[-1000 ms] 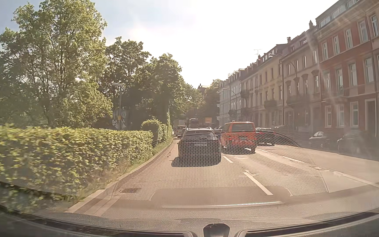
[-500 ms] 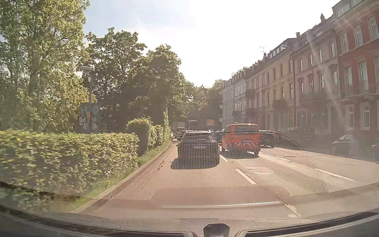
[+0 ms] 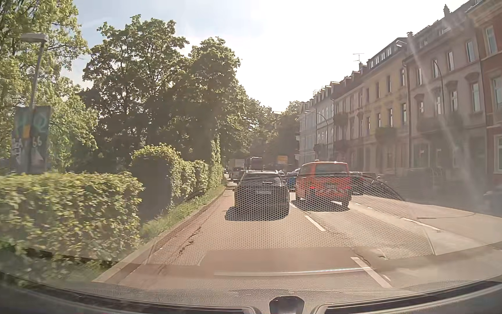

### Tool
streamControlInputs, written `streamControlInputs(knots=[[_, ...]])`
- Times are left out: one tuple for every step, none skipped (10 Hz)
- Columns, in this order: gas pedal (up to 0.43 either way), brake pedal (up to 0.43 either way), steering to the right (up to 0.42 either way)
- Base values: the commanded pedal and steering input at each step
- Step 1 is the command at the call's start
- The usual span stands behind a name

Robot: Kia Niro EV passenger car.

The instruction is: Follow the waypoints while adhering to traffic rules and regulations

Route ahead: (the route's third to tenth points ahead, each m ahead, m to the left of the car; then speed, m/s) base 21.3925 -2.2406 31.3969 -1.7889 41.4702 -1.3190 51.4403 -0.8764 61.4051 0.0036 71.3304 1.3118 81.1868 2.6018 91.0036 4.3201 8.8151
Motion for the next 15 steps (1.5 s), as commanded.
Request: streamControlInputs(knots=[[0.079, 0.000, -0.006], [0.079, 0.000, -0.006], [0.079, 0.000, -0.008], [0.079, 0.000, -0.008], [0.079, 0.000, -0.008], [0.079, 0.000, -0.008], [0.079, 0.000, -0.008], [0.079, 0.000, -0.008], [0.059, 0.000, -0.008], [0.000, 0.000, -0.008], [0.000, 0.000, -0.008], [0.000, 0.000, -0.008], [0.000, 0.000, -0.008], [0.000, 0.000, -0.008], [0.000, 0.000, -0.008]])
